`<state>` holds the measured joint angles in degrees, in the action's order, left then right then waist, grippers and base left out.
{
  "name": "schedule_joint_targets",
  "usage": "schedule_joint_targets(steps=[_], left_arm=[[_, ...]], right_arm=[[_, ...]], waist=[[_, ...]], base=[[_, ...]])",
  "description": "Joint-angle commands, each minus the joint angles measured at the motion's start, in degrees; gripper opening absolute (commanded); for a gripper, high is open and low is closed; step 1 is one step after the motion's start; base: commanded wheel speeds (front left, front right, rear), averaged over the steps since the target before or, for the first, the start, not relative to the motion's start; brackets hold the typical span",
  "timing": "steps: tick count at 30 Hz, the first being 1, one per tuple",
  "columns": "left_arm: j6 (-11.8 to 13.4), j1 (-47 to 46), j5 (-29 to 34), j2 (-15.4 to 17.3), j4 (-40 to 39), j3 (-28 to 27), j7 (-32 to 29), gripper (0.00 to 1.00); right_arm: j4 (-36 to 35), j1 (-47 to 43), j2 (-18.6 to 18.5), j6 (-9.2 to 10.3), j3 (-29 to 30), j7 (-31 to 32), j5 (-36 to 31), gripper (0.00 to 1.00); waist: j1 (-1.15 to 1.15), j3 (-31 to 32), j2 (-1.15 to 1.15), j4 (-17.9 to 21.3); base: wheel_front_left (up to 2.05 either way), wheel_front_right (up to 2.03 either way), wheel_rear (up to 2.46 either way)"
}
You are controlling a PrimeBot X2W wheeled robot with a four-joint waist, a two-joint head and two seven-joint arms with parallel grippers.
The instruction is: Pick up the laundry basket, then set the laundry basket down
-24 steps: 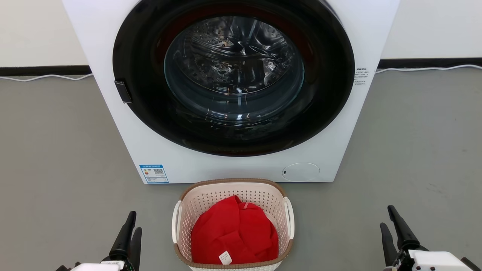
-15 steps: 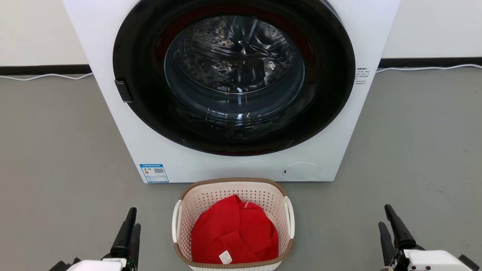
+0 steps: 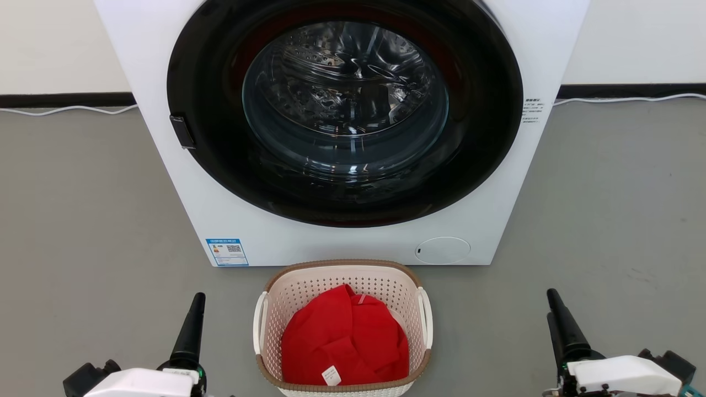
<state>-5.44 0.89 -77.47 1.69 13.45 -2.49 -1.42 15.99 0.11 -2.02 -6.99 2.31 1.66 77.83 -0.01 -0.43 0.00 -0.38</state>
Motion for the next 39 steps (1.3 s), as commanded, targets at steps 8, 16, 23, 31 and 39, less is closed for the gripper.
schedule_joint_targets(steps=[8,16,23,31,39], left_arm=[[1.82,-0.56,10.94,0.4,-4.0,1.16,1.83,1.0],[3.34,-0.1,19.77,0.77,-5.05,3.22,3.01,1.0],[5.62,0.3,25.92,1.76,-5.81,5.61,4.18,1.0],[7.75,0.95,31.17,2.76,-5.83,7.88,5.53,1.0],[9.57,1.62,36.35,3.62,-6.21,9.49,6.86,1.0]], right_arm=[[-2.89,2.04,-0.48,-0.18,-2.52,-2.07,-8.77,1.0],[-3.42,1.92,-0.51,-0.21,-4.0,-3.25,-15.0,1.0],[-3.75,1.79,-0.55,-0.23,-5.16,-4.43,-23.26,1.0],[-3.93,1.27,-0.58,-0.26,-6.43,-5.77,-28.96,1.0],[-4.06,0.92,-0.61,-0.29,-7.41,-7.11,-34.59,1.0]], waist=[[0.01,-0.12,0.0,-0.14],[0.01,-0.15,0.0,-0.23],[0.01,-0.11,0.0,-0.28],[0.01,0.15,0.0,-0.41],[0.01,0.41,0.0,-0.53]], base=[[0.0,0.0,0.0],[0.0,0.0,0.0],[0.0,0.0,0.0],[0.0,0.0,0.0],[0.0,0.0,0.0]])
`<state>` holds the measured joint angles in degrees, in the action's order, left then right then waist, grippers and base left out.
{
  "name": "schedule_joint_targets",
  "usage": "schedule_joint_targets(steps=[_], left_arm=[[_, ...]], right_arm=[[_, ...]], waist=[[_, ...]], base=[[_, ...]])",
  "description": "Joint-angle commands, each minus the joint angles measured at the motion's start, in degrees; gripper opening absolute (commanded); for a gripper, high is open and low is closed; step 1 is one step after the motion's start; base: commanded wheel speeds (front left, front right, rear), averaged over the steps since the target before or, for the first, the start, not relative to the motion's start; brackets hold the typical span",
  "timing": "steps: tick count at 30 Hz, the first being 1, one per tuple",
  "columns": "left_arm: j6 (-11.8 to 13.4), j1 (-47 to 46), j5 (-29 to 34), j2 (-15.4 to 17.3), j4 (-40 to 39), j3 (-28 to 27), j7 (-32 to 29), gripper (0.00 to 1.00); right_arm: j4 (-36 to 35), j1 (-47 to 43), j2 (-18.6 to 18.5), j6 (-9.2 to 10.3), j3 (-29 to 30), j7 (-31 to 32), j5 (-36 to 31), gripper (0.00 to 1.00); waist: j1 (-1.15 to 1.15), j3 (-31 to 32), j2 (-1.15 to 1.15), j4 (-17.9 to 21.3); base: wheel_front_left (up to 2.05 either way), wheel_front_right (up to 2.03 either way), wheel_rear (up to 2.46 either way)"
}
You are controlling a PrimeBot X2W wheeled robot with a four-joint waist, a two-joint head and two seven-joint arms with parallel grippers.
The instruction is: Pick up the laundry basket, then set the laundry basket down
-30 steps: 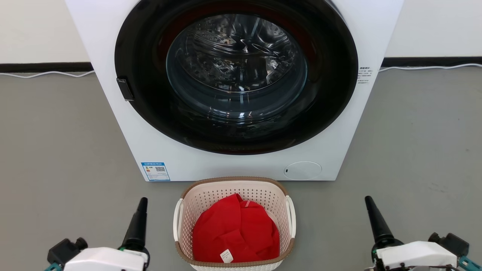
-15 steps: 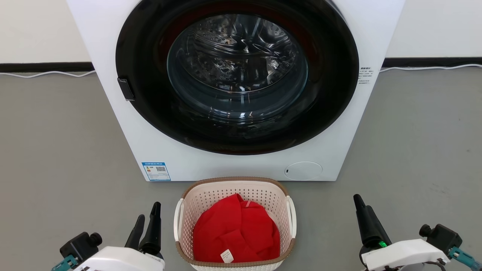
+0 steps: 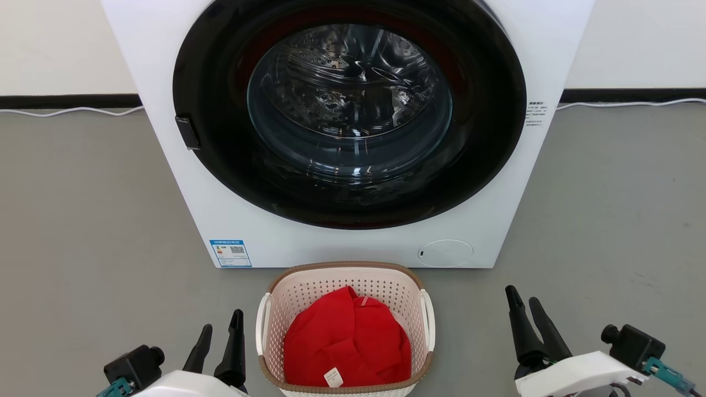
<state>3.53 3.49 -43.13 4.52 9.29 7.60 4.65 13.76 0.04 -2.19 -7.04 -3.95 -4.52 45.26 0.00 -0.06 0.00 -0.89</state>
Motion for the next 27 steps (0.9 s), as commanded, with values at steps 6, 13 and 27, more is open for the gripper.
schedule_joint_targets(steps=[6,13,27], left_arm=[[2.11,-0.55,6.23,1.17,-2.97,0.19,1.97,1.0],[3.29,-0.21,10.93,1.54,-4.11,0.71,3.14,1.0],[4.77,0.41,19.98,1.57,-5.8,2.41,5.33,1.0]], right_arm=[[-2.03,0.9,-0.47,-0.27,-1.98,-2.1,-6.52,1.0],[-2.4,1.0,-0.5,-0.3,-2.26,-3.28,-11.46,1.0],[-2.72,0.88,-0.56,-0.34,-2.9,-5.46,-20.22,1.0]], waist=[[0.0,0.06,0.0,-0.14],[0.0,0.03,0.0,-0.24],[0.0,-0.21,0.0,-0.27]], base=[[0.0,0.0,0.0],[0.0,0.0,0.0],[0.0,0.0,0.0]])
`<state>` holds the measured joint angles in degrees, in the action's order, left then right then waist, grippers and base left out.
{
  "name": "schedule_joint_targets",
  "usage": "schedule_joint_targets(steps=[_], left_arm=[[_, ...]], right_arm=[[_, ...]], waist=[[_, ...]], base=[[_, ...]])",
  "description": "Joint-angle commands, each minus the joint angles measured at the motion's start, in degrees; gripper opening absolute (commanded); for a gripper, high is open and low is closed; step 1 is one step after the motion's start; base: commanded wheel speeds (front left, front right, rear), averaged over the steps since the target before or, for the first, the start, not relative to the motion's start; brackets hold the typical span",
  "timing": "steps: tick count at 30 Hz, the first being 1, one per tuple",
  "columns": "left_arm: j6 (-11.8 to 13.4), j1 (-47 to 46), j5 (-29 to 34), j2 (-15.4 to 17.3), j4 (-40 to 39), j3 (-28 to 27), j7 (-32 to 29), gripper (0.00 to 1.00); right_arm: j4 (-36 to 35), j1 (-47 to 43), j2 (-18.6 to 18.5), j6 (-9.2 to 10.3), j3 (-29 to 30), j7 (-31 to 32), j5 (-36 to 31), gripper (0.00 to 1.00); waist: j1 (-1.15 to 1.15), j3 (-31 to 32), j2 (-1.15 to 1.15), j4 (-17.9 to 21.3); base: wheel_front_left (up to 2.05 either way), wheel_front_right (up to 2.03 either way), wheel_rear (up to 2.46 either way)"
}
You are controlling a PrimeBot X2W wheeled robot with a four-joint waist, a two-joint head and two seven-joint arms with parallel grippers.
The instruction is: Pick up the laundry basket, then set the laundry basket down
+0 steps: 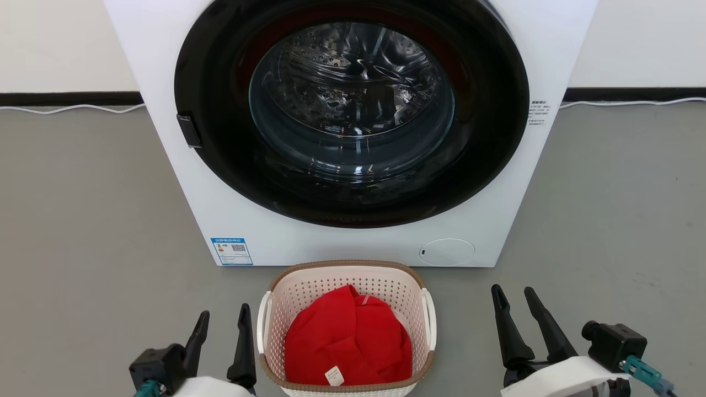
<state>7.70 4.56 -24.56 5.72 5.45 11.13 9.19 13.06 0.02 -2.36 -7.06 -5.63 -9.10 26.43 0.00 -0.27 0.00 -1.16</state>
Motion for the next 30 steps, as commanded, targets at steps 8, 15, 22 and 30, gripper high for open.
schedule_joint_targets(steps=[8,15,22,30], left_arm=[[1.35,-0.34,7.11,0.33,-2.77,-0.19,2.13,1.0],[1.98,-0.27,12.16,0.3,-3.65,0.52,3.31,1.0],[2.63,0.0,17.31,0.18,-4.39,1.45,4.49,1.0],[3.58,0.42,23.03,0.14,-5.44,2.16,5.81,1.0]], right_arm=[[-2.36,0.9,-0.43,-0.35,-1.22,-2.22,-6.7,1.0],[-2.93,0.99,-0.46,-0.38,-1.34,-3.4,-11.5,1.0],[-3.19,0.93,-0.49,-0.4,-1.95,-4.58,-16.28,1.0],[-3.33,0.91,-0.52,-0.43,-2.76,-5.9,-21.61,1.0]], waist=[[0.0,-0.09,0.0,0.06],[0.0,-0.5,0.0,-0.01],[0.0,-0.49,0.0,-0.16],[0.0,-0.6,0.0,-0.24]], base=[[0.0,0.0,0.0],[0.0,0.0,0.0],[0.0,0.0,0.0],[0.0,0.0,0.0]])
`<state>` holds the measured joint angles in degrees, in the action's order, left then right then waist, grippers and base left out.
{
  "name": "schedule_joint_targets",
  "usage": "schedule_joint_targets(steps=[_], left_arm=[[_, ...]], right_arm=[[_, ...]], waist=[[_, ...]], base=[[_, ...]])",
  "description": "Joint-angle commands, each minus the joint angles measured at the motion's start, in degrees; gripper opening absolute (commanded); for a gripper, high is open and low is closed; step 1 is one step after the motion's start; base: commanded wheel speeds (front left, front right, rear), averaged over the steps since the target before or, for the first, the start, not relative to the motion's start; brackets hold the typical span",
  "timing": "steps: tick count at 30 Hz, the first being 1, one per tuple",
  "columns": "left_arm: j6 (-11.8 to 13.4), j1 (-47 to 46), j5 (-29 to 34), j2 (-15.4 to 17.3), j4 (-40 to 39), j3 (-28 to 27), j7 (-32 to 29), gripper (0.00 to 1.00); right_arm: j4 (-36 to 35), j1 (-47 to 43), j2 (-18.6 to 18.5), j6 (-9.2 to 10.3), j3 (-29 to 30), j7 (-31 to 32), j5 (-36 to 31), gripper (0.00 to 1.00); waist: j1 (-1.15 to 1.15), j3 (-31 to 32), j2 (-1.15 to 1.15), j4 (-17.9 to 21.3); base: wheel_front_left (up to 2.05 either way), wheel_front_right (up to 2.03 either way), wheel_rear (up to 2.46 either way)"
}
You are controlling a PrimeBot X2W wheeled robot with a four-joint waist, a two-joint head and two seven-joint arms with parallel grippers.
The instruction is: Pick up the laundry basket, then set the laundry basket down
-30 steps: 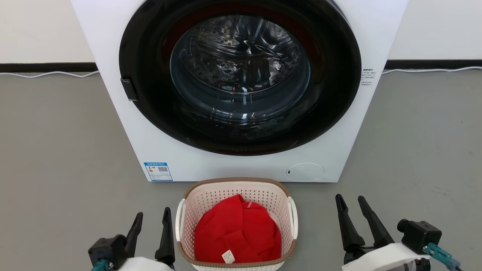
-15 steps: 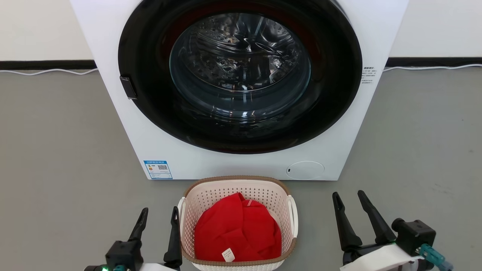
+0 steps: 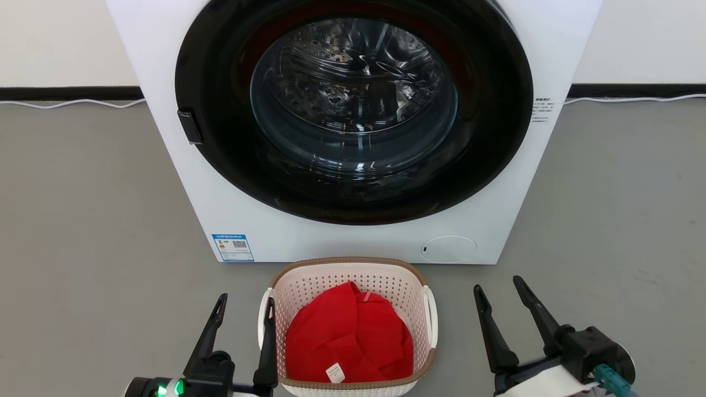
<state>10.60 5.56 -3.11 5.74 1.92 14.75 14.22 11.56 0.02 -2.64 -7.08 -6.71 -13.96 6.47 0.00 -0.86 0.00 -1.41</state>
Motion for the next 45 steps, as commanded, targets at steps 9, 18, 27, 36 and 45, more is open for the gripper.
schedule_joint_targets(steps=[9,18,27,36,45], left_arm=[[0.37,-0.47,1.61,-0.11,-1.81,-1.85,0.78,1.0],[-0.01,-0.54,1.33,-0.39,-1.54,-2.67,0.78,1.0],[-0.47,-1.11,1.36,-0.72,-1.49,-3.3,0.78,1.0],[-0.78,-1.4,1.39,-1.0,-1.35,-3.9,0.78,1.0],[-1.35,-2.88,0.95,-1.4,-1.11,-4.67,0.78,1.0]], right_arm=[[-1.69,0.96,-0.23,-0.41,-1.49,-1.04,-1.55,1.0],[-1.37,1.08,-0.23,-0.41,-0.66,-1.04,-1.21,1.0],[-1.27,1.58,-0.23,-0.41,-0.41,-1.04,-1.05,1.0],[-1.11,1.86,-0.23,-0.41,-0.37,-1.04,-0.58,1.0],[-0.49,3.07,-0.23,-0.41,-0.21,-1.04,1.31,1.0]], waist=[[0.0,0.03,0.0,0.05],[0.0,-0.15,0.0,0.08],[0.0,-0.93,0.0,0.07],[0.0,-1.56,0.0,0.08],[0.0,-4.41,0.0,-0.06]], base=[[0.0,0.0,0.0],[0.0,0.0,0.0],[0.0,0.0,0.0],[0.0,0.0,0.0],[0.0,0.0,0.0]])
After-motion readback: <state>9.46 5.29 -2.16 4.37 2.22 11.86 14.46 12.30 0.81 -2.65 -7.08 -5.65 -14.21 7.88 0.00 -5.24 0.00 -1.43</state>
